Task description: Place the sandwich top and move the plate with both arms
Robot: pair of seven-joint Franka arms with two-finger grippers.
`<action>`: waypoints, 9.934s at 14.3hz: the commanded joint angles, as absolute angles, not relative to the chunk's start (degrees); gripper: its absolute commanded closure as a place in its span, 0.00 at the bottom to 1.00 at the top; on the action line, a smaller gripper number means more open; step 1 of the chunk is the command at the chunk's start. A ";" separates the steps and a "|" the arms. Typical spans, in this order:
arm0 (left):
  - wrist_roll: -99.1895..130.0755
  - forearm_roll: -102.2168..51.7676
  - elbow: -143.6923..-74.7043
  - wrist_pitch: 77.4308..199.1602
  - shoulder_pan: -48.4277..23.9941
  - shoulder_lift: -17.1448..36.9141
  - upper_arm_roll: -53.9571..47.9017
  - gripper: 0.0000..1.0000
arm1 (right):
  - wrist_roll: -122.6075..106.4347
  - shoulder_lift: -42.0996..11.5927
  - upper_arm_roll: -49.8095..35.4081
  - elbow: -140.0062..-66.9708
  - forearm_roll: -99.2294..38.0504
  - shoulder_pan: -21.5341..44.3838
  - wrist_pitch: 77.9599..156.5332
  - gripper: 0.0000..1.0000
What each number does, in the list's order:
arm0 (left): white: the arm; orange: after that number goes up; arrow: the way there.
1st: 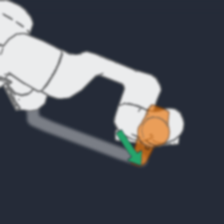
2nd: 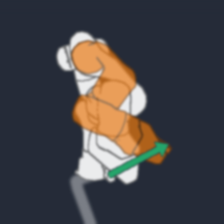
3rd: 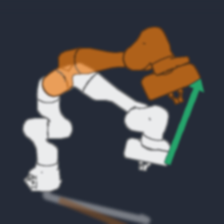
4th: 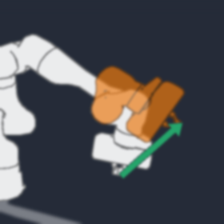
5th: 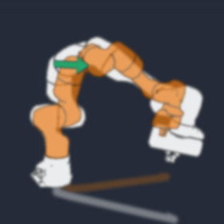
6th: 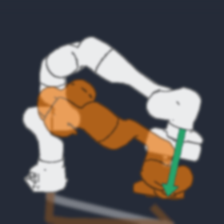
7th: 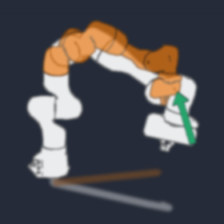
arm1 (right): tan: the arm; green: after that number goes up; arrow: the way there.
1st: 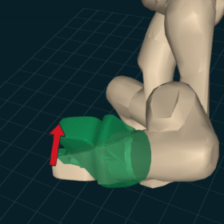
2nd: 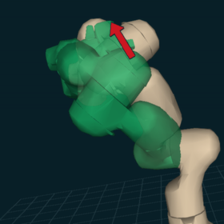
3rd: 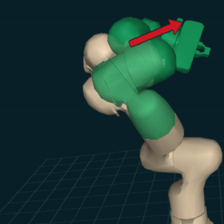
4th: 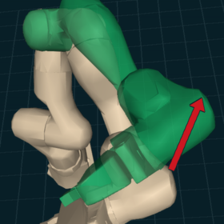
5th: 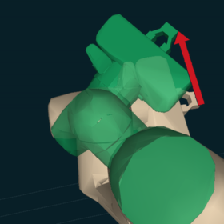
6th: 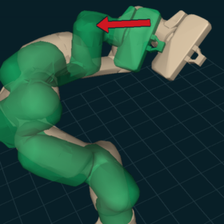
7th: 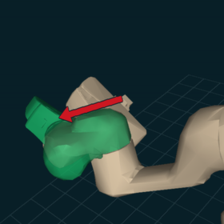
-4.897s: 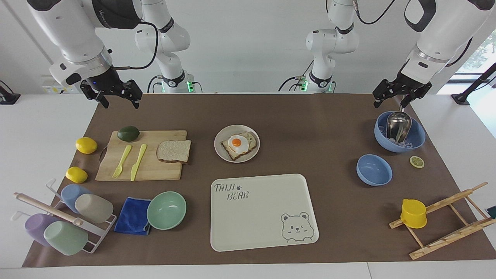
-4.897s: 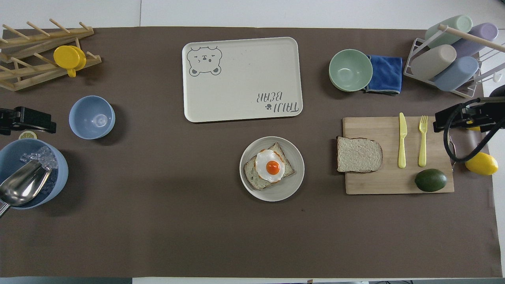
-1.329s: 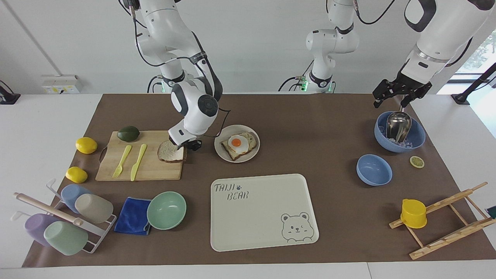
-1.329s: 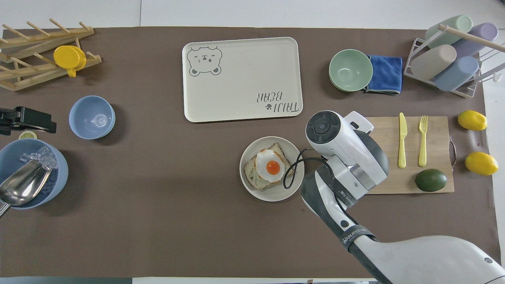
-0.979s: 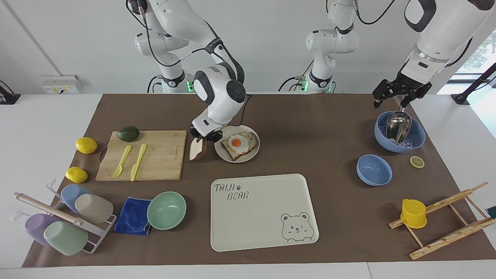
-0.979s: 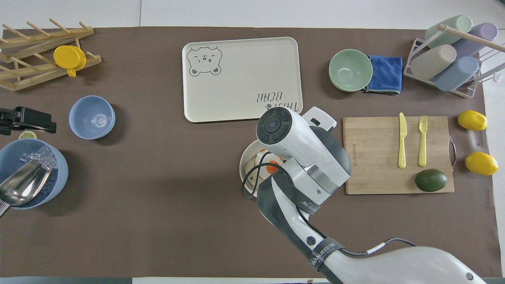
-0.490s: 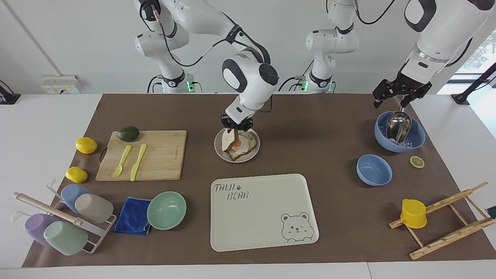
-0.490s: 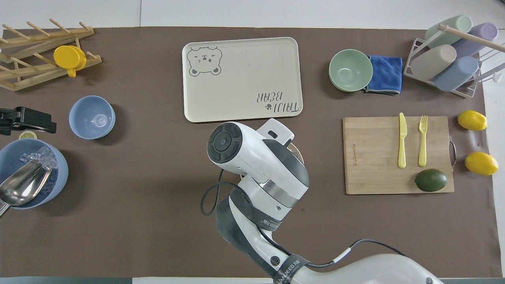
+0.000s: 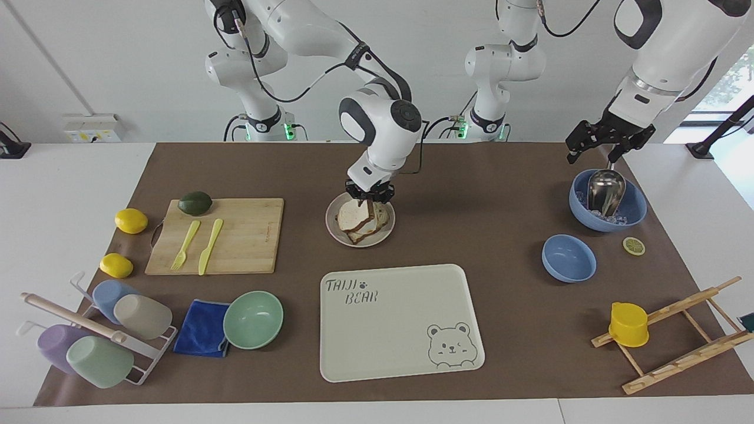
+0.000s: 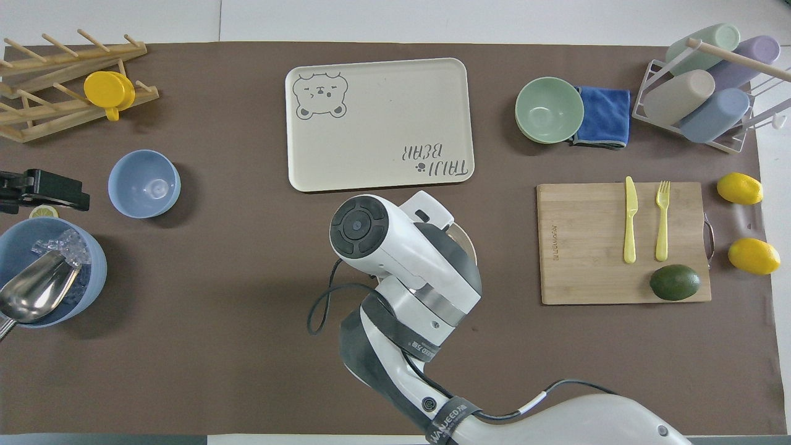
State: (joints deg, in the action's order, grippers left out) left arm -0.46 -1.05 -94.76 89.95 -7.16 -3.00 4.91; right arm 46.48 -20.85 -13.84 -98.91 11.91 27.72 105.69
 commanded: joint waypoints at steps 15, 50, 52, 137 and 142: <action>0.00 -1.76 -103.08 93.33 -6.86 -7.64 5.36 0.00 | 40.21 -13.98 -14.41 -98.44 2.99 19.45 110.23 0.01; 20.13 -21.62 -124.45 140.54 -40.87 10.81 4.48 0.01 | -0.09 -3.78 9.05 -88.07 -0.97 4.66 85.07 0.00; 20.21 -22.24 -124.89 140.54 -41.92 10.64 4.57 0.01 | -0.26 -3.69 9.23 -88.07 -1.05 4.66 86.13 0.00; 18.11 -21.36 -86.75 117.70 -22.07 28.67 6.68 0.00 | -0.62 -2.11 9.05 -91.67 -0.97 6.77 86.84 0.00; 18.11 -15.05 -86.84 110.23 -17.41 21.28 6.68 0.00 | -0.79 -2.11 9.05 -91.76 -0.97 6.94 86.84 0.00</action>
